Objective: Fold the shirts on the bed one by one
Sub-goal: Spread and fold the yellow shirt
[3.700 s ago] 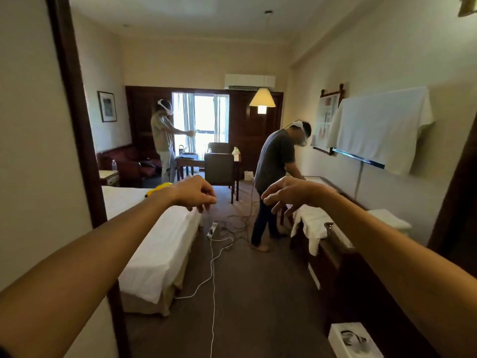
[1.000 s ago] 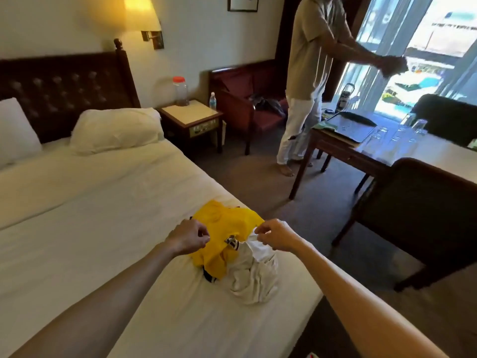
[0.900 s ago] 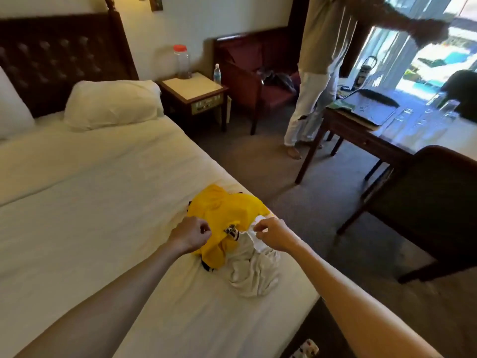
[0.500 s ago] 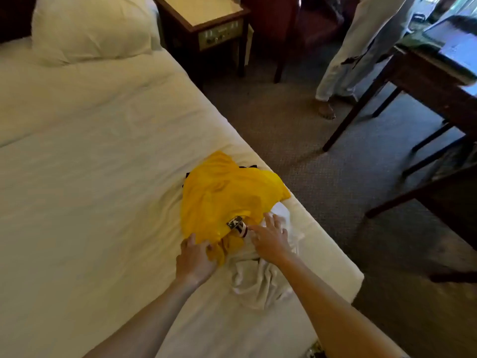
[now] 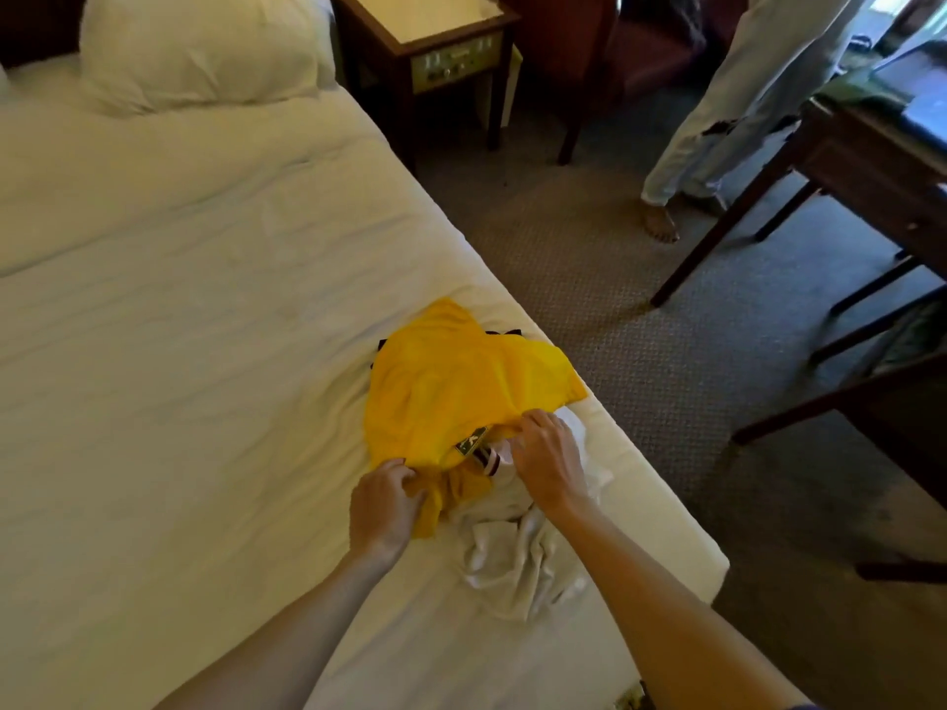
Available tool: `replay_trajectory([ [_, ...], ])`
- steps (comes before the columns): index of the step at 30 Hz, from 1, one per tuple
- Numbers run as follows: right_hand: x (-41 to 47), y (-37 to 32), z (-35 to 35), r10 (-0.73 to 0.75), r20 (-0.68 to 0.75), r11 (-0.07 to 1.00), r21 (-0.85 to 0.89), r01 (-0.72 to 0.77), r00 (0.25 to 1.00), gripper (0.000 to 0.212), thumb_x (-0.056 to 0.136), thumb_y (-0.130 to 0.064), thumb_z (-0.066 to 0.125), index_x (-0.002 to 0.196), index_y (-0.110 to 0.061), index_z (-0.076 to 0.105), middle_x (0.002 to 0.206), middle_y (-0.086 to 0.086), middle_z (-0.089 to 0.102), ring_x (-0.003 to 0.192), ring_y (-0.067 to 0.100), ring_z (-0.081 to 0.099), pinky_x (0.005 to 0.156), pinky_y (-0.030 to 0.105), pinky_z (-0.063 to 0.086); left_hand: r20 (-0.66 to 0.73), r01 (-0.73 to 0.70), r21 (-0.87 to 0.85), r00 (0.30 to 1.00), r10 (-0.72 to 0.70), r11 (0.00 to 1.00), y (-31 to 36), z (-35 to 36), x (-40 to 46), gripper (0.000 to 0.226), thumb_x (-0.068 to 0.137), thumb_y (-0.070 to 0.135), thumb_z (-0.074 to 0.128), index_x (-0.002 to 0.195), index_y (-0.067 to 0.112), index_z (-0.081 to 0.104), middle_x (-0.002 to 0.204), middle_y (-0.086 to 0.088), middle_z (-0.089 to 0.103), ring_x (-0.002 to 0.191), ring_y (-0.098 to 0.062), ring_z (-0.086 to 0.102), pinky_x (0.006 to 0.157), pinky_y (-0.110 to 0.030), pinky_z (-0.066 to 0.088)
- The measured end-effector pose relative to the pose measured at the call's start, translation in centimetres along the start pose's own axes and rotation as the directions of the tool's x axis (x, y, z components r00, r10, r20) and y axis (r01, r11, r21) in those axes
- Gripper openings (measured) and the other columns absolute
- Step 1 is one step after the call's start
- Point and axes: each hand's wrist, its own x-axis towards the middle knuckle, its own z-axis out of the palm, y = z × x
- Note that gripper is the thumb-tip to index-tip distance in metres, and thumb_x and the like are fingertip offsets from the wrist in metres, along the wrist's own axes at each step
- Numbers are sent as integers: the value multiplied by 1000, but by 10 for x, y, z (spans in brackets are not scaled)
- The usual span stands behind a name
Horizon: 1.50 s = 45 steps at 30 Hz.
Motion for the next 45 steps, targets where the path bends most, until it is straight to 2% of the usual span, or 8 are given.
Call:
replay_trajectory([
  [6,-4,-71,-100,-131,-208,977,140,162,969,15,86,10,56,92,1,67,93,16,65,84,36,60,69,42,46,-253,-66,-192,967,15,979,28,-109,-33,9,76,6,74,72,10,66,82,-6,67,80,-29,63,71,-39,47],
  [11,-31,-173,-199,-177,-405,917,263,300,897,25,99,-1,47,119,-5,62,112,12,63,86,27,63,72,41,55,-500,-255,-200,857,125,946,39,-238,-90,22,71,2,77,84,9,61,75,-7,65,68,-31,61,62,-41,47],
  [22,-161,-454,-400,-276,-584,746,371,554,763,21,104,-7,40,96,-9,60,84,2,61,72,10,55,59,9,42,-822,-549,100,423,380,830,9,-548,-292,31,97,30,59,100,3,75,96,-16,74,83,-28,67,81,-33,48],
  [25,-195,-519,-433,-366,-602,722,298,625,710,26,106,-14,38,98,-8,62,93,6,63,87,18,57,80,23,46,-842,-554,64,417,343,830,-6,-619,-340,22,101,17,53,103,5,71,101,-13,72,91,-24,66,81,-23,46],
  [28,-222,-568,-454,-455,-548,762,169,626,702,43,106,-34,39,74,-13,60,81,7,62,75,21,57,83,39,46,-854,-507,-1,449,263,862,-23,-677,-376,26,101,8,44,114,-1,64,115,-18,66,109,-34,60,96,-41,45],
  [34,-247,-623,-482,-527,-522,706,170,688,671,50,93,-49,59,84,-1,67,81,8,64,76,20,61,74,34,51,-787,-527,150,449,424,836,-61,-754,-450,44,95,51,54,104,9,64,100,0,64,86,-17,57,71,-32,41],
  [38,-254,-654,-490,-611,-425,688,132,714,667,31,99,-37,56,96,-8,67,81,1,61,76,16,59,66,23,47,-675,-410,239,582,455,880,-80,-792,-480,49,81,57,69,91,9,68,84,-8,65,76,-19,57,66,-32,39],
  [45,-255,-688,-496,-517,-539,594,334,732,665,34,97,-42,57,84,-13,70,75,7,60,72,19,56,63,29,44,-864,-405,184,367,344,895,-89,-815,-493,57,92,59,55,60,12,55,57,-3,50,57,-14,45,56,-34,31],
])
